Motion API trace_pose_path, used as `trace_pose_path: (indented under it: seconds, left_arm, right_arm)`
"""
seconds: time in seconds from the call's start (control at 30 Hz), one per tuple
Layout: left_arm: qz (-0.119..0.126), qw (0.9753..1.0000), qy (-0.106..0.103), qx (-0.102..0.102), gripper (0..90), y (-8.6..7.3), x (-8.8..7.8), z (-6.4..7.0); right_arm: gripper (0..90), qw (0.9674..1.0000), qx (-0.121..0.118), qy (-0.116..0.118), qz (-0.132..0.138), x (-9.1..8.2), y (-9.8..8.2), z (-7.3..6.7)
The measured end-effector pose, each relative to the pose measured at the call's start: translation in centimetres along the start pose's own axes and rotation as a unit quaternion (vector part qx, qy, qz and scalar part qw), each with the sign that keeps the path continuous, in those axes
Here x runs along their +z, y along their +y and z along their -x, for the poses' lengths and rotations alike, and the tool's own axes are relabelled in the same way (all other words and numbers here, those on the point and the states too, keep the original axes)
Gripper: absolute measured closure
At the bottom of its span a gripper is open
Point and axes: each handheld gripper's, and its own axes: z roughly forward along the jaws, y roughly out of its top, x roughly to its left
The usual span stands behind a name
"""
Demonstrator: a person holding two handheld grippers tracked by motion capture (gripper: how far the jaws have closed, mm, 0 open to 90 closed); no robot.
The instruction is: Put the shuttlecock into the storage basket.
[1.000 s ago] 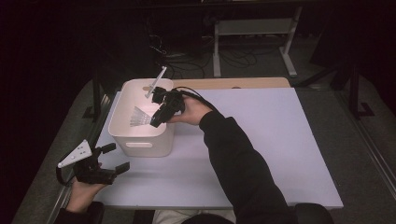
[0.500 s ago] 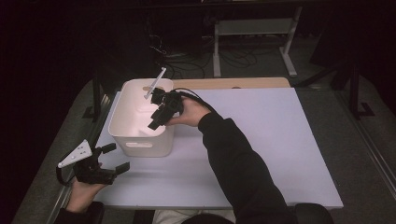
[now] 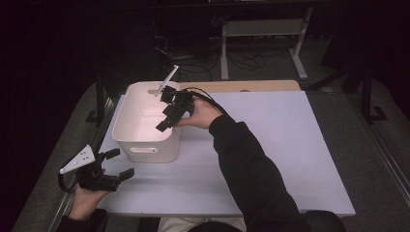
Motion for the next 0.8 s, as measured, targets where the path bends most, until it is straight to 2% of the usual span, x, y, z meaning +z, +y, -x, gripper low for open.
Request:
trace_pose_path:
  seconds: [0.23,0.43,0.53,0.6,0.8]
  left_arm:
    - [-0.002,1.0000,0.000,0.000,0.0,0.0,0.0,0.0]
    - [-0.003,1.0000,0.000,0.000,0.0,0.0,0.0,0.0]
    - [-0.004,1.0000,0.000,-0.001,0.0,0.0,0.0,0.0]
    - [-0.005,1.0000,0.000,-0.001,0.0,0.0,0.0,0.0]
    - [-0.005,1.0000,0.001,0.000,0.0,0.0,0.1,0.0]
  right_arm:
    - [14.0,0.9998,0.007,-0.015,0.012,-1.2,-0.4,0.1]
    - [12.1,0.9994,0.008,-0.022,0.026,-2.4,-0.9,0.1]
    - [6.9,0.9990,0.011,-0.030,0.030,-2.8,-1.1,0.0]
    - [1.5,0.9985,0.011,-0.045,0.029,-3.0,-1.3,0.0]
    - [0.0,0.9975,0.018,-0.055,0.041,-3.8,-2.1,0.1]
